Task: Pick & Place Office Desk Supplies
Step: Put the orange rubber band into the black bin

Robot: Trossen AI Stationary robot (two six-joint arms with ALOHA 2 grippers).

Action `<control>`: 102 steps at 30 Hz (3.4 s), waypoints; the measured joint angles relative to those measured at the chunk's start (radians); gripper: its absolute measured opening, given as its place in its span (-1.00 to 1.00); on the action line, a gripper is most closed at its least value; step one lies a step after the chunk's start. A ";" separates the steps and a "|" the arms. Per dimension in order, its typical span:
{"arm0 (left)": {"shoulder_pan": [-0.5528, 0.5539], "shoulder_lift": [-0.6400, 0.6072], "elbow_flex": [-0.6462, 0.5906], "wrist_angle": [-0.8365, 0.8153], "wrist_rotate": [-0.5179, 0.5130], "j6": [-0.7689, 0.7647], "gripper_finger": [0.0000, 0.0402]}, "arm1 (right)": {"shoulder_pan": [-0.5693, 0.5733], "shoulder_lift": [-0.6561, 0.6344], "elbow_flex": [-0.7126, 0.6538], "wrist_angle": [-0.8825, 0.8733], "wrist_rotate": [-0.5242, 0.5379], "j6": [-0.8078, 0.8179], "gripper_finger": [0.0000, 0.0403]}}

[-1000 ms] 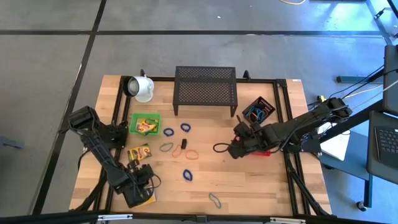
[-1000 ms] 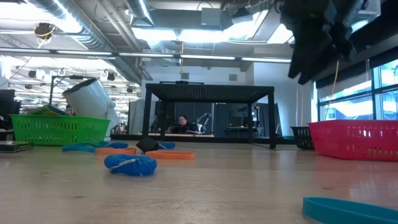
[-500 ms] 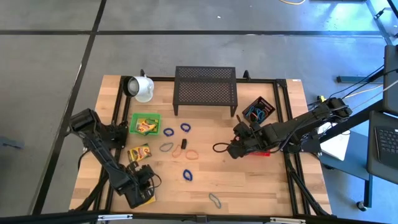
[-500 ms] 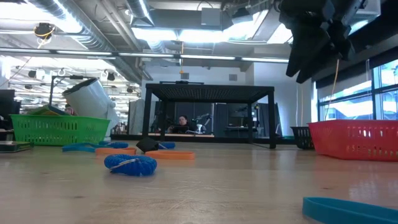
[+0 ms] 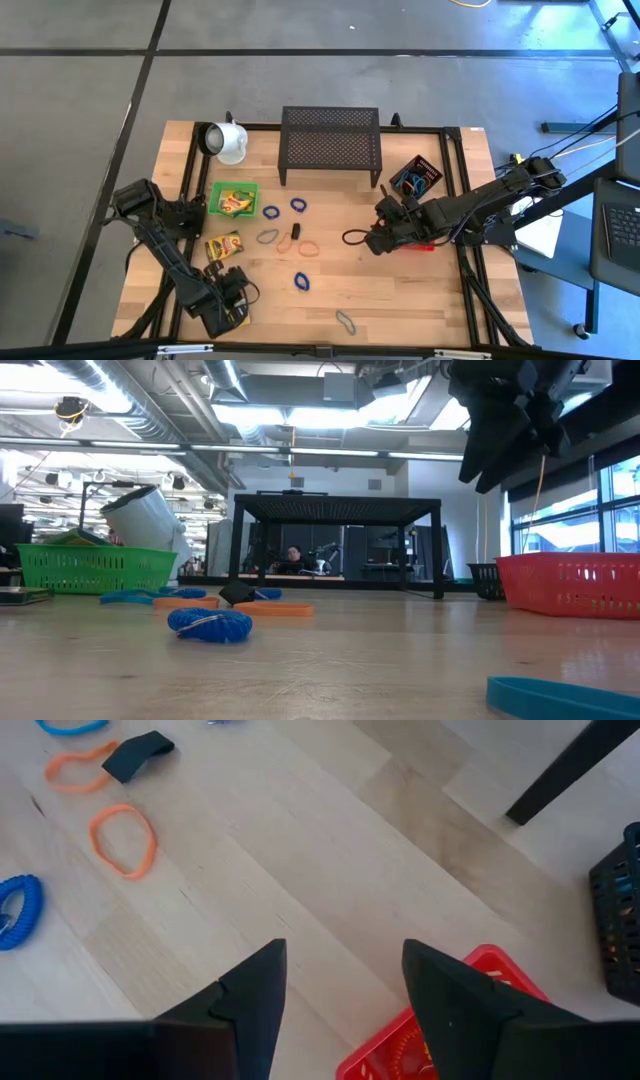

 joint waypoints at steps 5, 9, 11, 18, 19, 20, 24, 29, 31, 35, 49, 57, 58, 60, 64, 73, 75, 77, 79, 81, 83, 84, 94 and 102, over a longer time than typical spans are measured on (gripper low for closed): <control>0.000 0.001 -0.001 -0.008 -0.006 -0.004 -0.97 | 0.000 0.000 0.000 0.000 0.003 0.000 0.00; 0.000 -0.005 0.010 -0.016 -0.024 0.016 -0.99 | 0.000 0.000 0.000 0.000 0.003 -0.003 0.00; 0.000 -0.021 0.021 -0.016 -0.048 0.056 -0.99 | 0.000 0.000 0.008 -0.002 0.003 -0.023 0.00; 0.036 -0.084 0.077 -0.012 -0.291 0.211 -0.99 | 0.000 0.000 0.085 0.072 0.115 -0.154 0.00; 0.045 -0.093 0.083 -0.010 -0.330 0.248 -0.99 | 0.000 0.000 0.091 0.114 0.145 -0.187 0.00; 0.056 -0.105 0.092 0.001 -0.375 0.283 -0.99 | 0.000 0.000 0.091 0.167 0.169 -0.222 0.00; 0.082 -0.127 0.124 0.015 -0.540 0.413 -0.99 | 0.000 0.018 0.081 0.398 0.230 -0.395 0.00; 0.116 -0.141 0.178 0.039 -0.718 0.588 -0.99 | 0.003 0.101 0.064 0.656 0.227 -0.625 0.00; 0.129 -0.140 0.196 0.069 -0.749 0.672 -0.99 | 0.002 0.152 0.064 0.758 0.198 -0.721 0.00; 0.166 -0.141 0.233 0.143 -0.760 0.829 -0.99 | 0.002 0.247 0.064 0.970 0.085 -1.000 0.00; 0.270 -0.142 0.249 0.481 -0.642 1.234 -0.99 | -0.001 0.356 0.064 1.233 -0.167 -1.461 0.00; 0.301 -0.142 0.249 0.594 -0.640 1.367 -0.99 | 0.000 0.356 0.064 1.235 -0.296 -1.422 0.00; 0.302 -0.143 0.249 0.595 -0.640 1.374 -0.99 | 0.000 0.356 0.064 1.235 -0.318 -1.412 0.00; 0.302 -0.143 0.249 0.595 -0.640 1.375 -0.98 | 0.000 0.356 0.064 1.235 -0.335 -1.409 0.00; 0.302 -0.143 0.249 0.597 -0.640 1.375 -0.99 | 0.000 0.356 0.064 1.235 -0.338 -1.408 -0.02; 0.299 -0.143 0.249 0.598 -0.640 1.375 -0.97 | 0.000 0.356 0.064 1.235 -0.247 -1.408 -0.52; 0.299 -0.143 0.249 0.598 -0.640 1.374 -0.97 | -0.002 0.356 0.064 1.234 -0.233 -1.408 -0.70; 0.299 -0.143 0.250 0.598 -0.640 1.374 -0.98 | -0.001 0.356 0.064 1.235 -0.218 -1.409 -0.89; 0.299 -0.143 0.250 0.598 -0.640 1.374 -0.98 | -0.001 0.356 0.064 1.235 -0.199 -1.409 -0.96; 0.299 -0.143 0.250 0.598 -0.640 1.375 -0.98 | -0.001 0.356 0.064 1.235 -0.171 -1.397 -0.93; 0.299 -0.143 0.250 0.597 -0.640 1.375 -0.96 | -0.003 0.356 0.064 1.234 -0.137 -1.380 -0.93; 0.299 -0.143 0.250 0.595 -0.640 1.375 -0.93 | -0.005 0.356 0.064 1.234 -0.122 -1.372 -0.94; 0.293 -0.143 0.250 0.543 -0.655 1.373 -0.44 | -0.037 0.316 0.064 1.141 -0.041 -1.170 -0.98; 0.293 -0.143 0.250 0.405 -0.658 1.229 -0.23 | -0.041 0.170 0.064 0.758 0.175 -0.931 -0.97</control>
